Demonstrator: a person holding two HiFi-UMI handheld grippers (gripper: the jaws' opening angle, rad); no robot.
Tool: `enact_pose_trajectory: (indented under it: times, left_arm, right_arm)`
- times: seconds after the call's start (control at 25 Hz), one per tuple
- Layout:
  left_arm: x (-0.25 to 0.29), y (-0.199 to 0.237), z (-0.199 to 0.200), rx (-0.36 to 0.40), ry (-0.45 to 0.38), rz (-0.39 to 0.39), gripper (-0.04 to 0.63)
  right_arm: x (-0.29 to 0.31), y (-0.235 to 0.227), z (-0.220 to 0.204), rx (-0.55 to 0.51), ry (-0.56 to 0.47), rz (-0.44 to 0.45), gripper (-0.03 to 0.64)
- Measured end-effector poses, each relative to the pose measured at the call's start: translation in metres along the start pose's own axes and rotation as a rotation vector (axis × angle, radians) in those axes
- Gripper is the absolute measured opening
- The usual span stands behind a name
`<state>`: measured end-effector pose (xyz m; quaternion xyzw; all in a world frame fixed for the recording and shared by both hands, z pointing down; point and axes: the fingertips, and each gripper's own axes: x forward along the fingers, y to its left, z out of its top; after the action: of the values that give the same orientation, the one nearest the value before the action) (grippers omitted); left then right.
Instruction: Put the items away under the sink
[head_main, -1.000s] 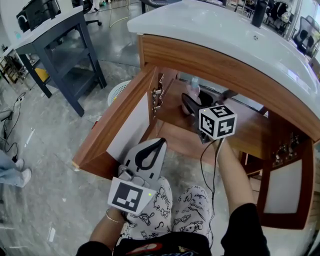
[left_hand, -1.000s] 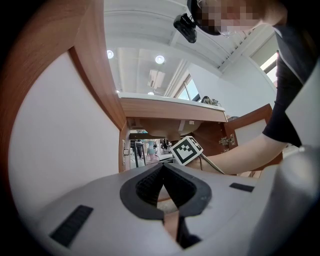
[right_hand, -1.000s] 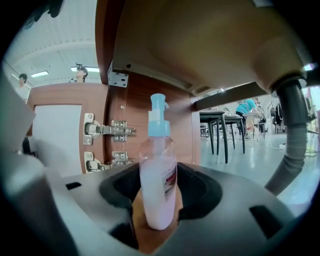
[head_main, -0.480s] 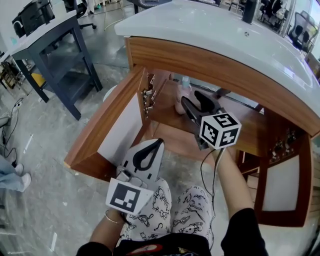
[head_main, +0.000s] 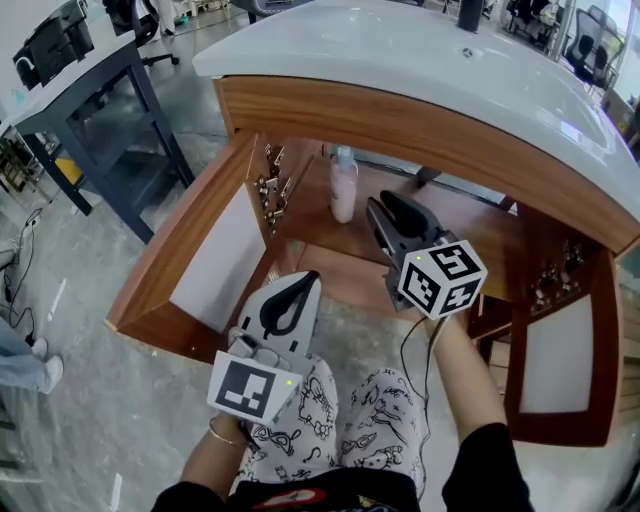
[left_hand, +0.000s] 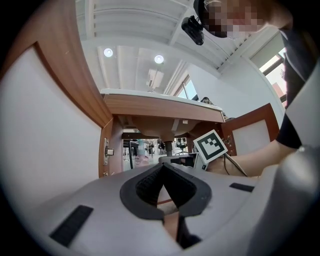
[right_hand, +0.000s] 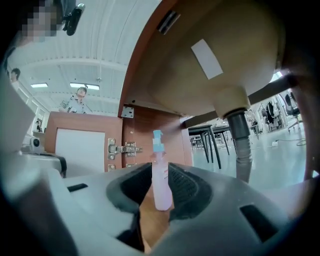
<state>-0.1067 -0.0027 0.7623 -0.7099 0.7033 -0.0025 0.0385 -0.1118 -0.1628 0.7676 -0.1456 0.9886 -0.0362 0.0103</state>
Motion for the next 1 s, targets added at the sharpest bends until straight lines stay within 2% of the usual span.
enact_pose_trajectory:
  times: [0.08,0.24,0.36,0.6,0.72,0.8,0.88,1.0]
  left_arm:
    - [0.000,0.000,0.003,0.022,-0.008,0.006,0.008]
    - [0.000,0.008,0.007,0.039,-0.013,0.036,0.008]
    - [0.004,0.009,0.005,0.033,-0.007,0.038,0.008]
    - [0.015,0.002,0.003,0.070,0.001,0.022,0.008]
    - [0.018,0.000,0.018,0.080,-0.018,0.028,0.008]
    - [0.020,-0.004,0.033,0.102,-0.003,0.015,0.008]
    - [0.023,-0.008,0.052,0.063,0.013,-0.006,0.008]
    - [0.018,-0.013,0.086,-0.065,0.017,-0.015,0.008]
  right_arm:
    - [-0.006,0.001,0.000,0.004,-0.006,0.003,0.090]
    - [-0.023,0.001,0.004,-0.012,-0.037,-0.016,0.010]
    - [-0.035,0.006,0.001,-0.031,-0.029,-0.008,0.008]
    - [-0.059,0.009,0.001,-0.021,-0.044,-0.004,0.008]
    - [-0.072,0.010,0.009,0.048,-0.074,-0.028,0.008]
    - [-0.084,0.011,0.021,0.106,-0.086,-0.046,0.008]
    - [-0.095,0.018,0.035,0.131,-0.073,-0.050,0.008]
    - [-0.109,0.046,0.054,0.107,-0.028,-0.007,0.008]
